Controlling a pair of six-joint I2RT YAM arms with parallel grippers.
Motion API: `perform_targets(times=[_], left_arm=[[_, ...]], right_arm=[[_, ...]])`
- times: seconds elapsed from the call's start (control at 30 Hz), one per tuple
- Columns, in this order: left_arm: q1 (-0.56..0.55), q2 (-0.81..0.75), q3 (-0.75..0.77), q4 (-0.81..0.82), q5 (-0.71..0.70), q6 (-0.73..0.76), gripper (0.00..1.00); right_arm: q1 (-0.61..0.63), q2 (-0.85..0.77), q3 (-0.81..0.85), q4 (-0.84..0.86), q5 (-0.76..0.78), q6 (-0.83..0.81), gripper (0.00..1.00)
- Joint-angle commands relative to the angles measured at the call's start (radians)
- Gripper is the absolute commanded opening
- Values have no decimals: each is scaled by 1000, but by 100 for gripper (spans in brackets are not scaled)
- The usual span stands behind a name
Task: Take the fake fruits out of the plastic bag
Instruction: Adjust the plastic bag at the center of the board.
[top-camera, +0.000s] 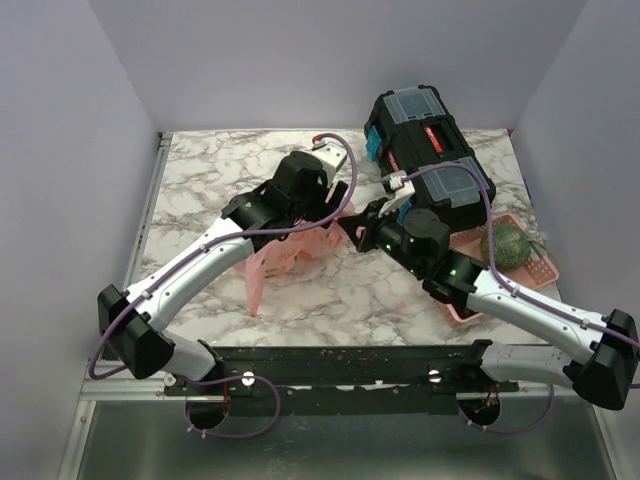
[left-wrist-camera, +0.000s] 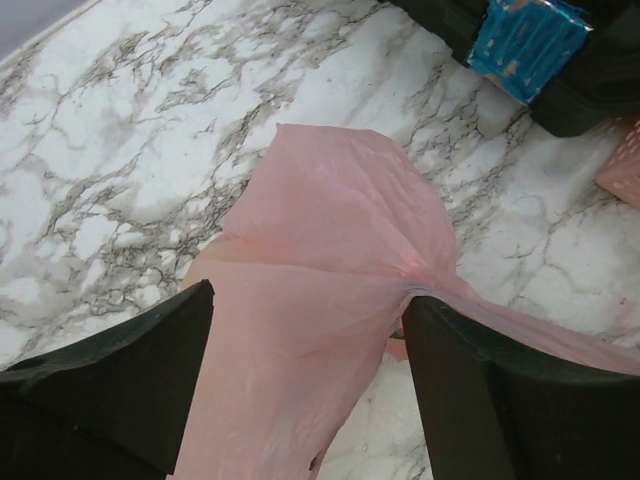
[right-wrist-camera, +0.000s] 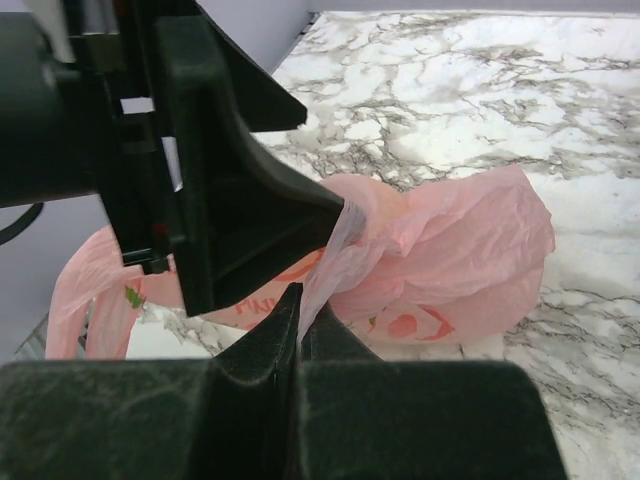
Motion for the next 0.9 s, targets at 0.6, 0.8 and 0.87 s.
perform_targets(times=[0.6, 0.8, 0.87], left_arm=[[183, 27, -13, -193, -20, -40, 25], [214, -103, -52, -203, -48, -104, 0], [226, -148, -63, -206, -63, -133, 0]], right_arm=[[1, -23, -36, 33, 40, -15, 1], [0, 90, 76, 0, 177, -78, 1], [-1, 154, 148, -19, 217, -120, 1]])
